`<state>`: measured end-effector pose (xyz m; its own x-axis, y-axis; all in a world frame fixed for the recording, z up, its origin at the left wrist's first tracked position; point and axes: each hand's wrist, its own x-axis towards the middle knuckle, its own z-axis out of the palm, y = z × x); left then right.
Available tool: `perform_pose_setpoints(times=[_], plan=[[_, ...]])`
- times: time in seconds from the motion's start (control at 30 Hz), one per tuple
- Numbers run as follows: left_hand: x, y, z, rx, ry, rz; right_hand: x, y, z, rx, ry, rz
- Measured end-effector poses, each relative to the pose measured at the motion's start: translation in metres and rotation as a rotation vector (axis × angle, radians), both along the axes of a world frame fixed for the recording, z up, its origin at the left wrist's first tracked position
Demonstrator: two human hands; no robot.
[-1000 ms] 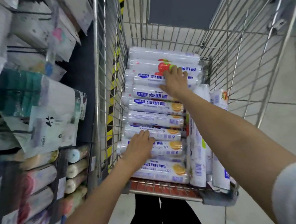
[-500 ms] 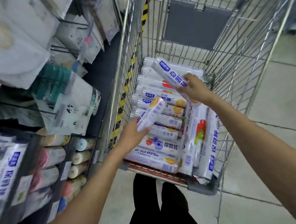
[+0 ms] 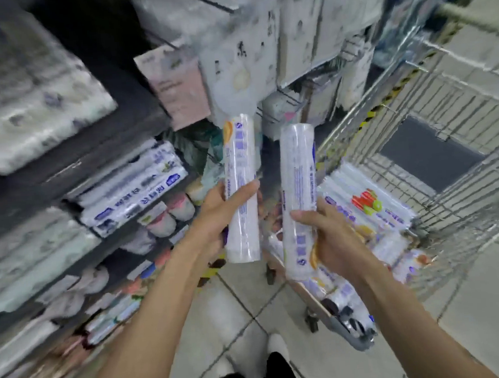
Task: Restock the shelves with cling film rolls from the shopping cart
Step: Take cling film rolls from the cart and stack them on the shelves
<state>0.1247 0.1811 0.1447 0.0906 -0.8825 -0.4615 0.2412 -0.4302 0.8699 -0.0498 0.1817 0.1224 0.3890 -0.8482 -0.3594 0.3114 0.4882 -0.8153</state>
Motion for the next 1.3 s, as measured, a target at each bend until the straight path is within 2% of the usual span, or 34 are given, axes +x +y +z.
perform_pose_setpoints(times=[0.27,0.47,0.67,0.8,0.97,1.17,1.3], plan=[[0.145,0.169,0.083,-0.156,-0.155,0.431,0.164,0.084,0.081,-0.126,-0.033,0.402],[0.248,0.323,0.12,-0.244,-0.407,0.729,0.301,0.202,0.124,-0.174,-0.188,0.668],[0.332,0.458,0.155,-0.308,-0.568,0.907,0.416,0.324,0.153,-0.168,-0.359,0.855],[0.388,0.521,0.173,-0.37,-0.7,0.906,0.481,0.375,0.17,-0.206,-0.356,0.947],[0.478,0.57,0.187,-0.282,-0.947,0.922,0.562,0.41,0.183,-0.262,-0.333,0.993],[0.608,0.593,0.204,-0.186,-1.351,0.802,0.662,0.419,0.192,-0.304,-0.375,0.954],[0.687,0.593,0.229,-0.192,-1.504,0.665,0.72,0.417,0.205,-0.307,-0.393,0.914]])
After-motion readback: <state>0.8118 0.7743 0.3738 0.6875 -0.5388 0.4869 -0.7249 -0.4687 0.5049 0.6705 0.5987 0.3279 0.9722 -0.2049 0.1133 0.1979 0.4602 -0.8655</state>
